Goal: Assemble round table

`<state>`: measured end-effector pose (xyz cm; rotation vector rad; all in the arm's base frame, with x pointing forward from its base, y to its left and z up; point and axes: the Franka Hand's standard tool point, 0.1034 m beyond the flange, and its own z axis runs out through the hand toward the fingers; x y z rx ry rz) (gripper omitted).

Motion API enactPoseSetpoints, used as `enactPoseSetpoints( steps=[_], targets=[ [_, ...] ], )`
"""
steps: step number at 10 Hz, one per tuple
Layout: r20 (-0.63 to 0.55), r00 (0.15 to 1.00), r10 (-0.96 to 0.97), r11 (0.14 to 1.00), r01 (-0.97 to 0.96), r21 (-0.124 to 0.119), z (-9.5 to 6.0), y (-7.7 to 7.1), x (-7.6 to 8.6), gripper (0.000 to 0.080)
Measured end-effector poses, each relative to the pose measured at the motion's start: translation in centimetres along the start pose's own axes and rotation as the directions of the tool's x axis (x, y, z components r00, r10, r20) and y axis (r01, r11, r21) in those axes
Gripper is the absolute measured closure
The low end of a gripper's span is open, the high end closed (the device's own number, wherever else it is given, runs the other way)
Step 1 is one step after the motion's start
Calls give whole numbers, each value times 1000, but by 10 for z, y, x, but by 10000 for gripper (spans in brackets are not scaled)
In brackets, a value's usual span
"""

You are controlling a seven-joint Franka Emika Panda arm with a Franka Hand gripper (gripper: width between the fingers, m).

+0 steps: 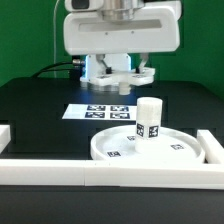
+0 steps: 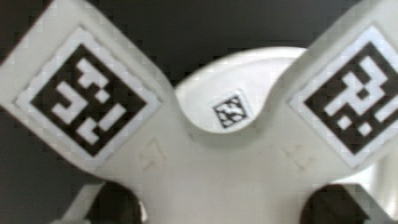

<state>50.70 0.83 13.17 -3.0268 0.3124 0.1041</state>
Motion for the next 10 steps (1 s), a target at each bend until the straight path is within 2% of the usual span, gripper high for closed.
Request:
enactPoseSetpoints(
  steps=[1,5,6,7,9,10],
  targets=[
    [-12,1000,-7,1000,7,3,-6,-9,8,357],
    [-8,1000,-27,1000,27,2,-3,-7,6,357],
    [-1,997,-71,997,71,-1,-8,-8,12,357],
    [-5,994,-108,994,108,-15,-15,-20,24,357],
    [6,986,-168,985,168,-21,-15,-32,45,357],
    [13,982,-189,982,189,-25,-14,-36,50,357]
  ],
)
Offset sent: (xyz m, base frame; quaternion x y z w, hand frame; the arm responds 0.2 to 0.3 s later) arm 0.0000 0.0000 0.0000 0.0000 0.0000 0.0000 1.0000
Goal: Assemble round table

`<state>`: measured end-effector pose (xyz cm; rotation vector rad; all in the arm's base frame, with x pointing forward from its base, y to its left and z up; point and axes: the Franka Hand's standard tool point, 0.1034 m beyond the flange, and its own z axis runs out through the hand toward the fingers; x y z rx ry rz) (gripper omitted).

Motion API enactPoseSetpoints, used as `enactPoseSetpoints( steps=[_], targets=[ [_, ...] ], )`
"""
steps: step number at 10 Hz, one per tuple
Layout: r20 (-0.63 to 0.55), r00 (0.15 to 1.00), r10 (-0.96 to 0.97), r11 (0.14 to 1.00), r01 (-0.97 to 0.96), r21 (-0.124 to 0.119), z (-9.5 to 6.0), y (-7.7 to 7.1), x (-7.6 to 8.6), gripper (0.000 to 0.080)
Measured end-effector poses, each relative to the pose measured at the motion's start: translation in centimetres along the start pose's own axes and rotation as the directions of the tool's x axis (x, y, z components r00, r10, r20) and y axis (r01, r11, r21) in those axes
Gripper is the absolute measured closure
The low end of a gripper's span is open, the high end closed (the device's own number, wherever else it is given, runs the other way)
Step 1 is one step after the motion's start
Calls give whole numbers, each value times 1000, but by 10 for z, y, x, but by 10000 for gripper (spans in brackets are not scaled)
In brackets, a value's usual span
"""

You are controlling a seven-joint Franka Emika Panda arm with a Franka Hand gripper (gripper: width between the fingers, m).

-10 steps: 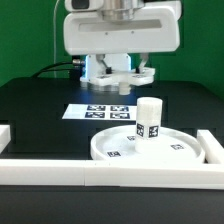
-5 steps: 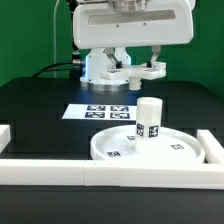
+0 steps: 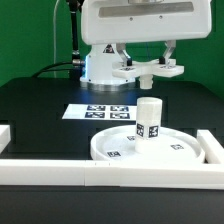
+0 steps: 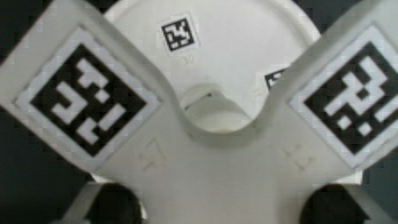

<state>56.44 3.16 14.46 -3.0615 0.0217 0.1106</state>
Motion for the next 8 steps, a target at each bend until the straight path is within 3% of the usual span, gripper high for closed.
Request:
enactPoseSetpoints(
  steps=[3,5,8],
  targets=[
    [-1,1000,-4,1000,4,-3,3,1,-1,357],
    [4,998,-68,997,68,-26,8,1,0,357],
    [20,996,-91,995,91,-28,17,-2,4,357]
  ],
)
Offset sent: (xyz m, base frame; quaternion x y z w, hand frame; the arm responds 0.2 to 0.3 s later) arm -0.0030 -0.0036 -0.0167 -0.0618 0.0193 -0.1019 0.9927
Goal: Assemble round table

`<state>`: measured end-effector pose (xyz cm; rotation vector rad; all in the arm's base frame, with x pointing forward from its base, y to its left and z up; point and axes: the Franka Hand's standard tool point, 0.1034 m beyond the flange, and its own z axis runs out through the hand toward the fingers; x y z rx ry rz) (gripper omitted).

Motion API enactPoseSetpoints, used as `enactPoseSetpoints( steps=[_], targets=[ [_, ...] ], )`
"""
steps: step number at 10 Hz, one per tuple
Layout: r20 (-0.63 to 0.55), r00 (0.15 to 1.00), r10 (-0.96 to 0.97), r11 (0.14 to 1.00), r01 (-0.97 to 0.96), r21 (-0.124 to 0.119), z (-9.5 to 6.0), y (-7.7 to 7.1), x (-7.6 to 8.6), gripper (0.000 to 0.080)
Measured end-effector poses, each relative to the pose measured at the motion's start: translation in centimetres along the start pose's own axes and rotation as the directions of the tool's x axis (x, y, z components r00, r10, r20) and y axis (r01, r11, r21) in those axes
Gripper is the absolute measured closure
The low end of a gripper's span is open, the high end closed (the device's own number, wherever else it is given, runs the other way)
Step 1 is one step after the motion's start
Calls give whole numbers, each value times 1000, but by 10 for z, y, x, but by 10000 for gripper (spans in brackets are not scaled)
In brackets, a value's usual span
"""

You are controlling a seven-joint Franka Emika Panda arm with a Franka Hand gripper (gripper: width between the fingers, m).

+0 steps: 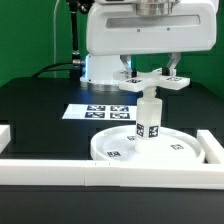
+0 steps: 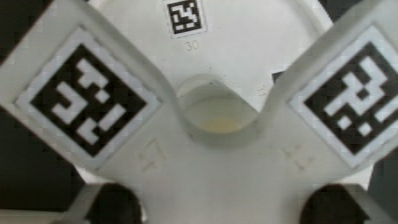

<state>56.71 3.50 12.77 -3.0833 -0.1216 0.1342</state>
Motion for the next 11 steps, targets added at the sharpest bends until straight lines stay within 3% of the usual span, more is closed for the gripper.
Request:
enactPoseSetpoints(
  steps=[11],
  targets=[
    [2,1000,5,1000,-5,-6,17,3,-5,356]
  ],
)
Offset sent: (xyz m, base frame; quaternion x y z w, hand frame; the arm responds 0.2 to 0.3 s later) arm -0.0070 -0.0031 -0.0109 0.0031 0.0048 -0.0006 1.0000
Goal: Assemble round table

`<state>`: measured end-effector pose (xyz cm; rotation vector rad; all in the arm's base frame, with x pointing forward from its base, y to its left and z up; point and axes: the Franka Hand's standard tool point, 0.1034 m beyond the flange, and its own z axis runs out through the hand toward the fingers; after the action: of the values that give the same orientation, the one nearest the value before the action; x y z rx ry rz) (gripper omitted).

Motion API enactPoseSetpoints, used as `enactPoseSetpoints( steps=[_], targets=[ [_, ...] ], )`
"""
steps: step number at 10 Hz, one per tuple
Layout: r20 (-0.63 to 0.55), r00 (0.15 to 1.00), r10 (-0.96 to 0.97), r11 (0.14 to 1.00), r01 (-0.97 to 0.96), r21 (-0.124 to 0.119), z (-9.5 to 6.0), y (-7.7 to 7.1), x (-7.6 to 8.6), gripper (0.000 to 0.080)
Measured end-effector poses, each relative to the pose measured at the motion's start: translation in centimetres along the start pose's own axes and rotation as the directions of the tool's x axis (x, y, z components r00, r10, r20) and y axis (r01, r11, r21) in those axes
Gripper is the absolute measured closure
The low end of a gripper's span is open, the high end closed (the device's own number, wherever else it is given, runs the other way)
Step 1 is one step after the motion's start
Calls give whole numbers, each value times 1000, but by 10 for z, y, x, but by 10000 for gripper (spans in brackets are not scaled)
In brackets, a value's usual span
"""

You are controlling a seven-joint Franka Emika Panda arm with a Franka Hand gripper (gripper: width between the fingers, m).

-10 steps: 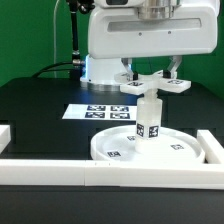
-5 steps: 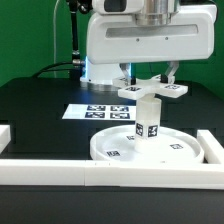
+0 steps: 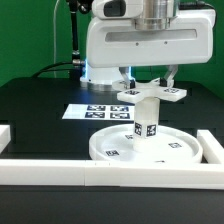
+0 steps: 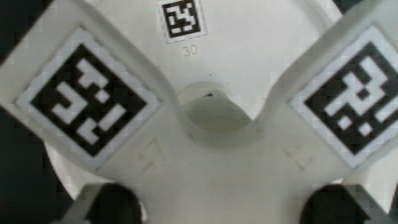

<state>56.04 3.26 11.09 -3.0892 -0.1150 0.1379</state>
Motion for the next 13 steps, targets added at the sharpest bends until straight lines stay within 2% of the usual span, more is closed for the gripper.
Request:
enactPoseSetpoints(
  steps=[10,13],
  targets=[
    [-1,1000,13,1000,-13,1,-1,1,4,356],
    [-15,946,323,946,-322,28,0,-1,5,356]
  ],
)
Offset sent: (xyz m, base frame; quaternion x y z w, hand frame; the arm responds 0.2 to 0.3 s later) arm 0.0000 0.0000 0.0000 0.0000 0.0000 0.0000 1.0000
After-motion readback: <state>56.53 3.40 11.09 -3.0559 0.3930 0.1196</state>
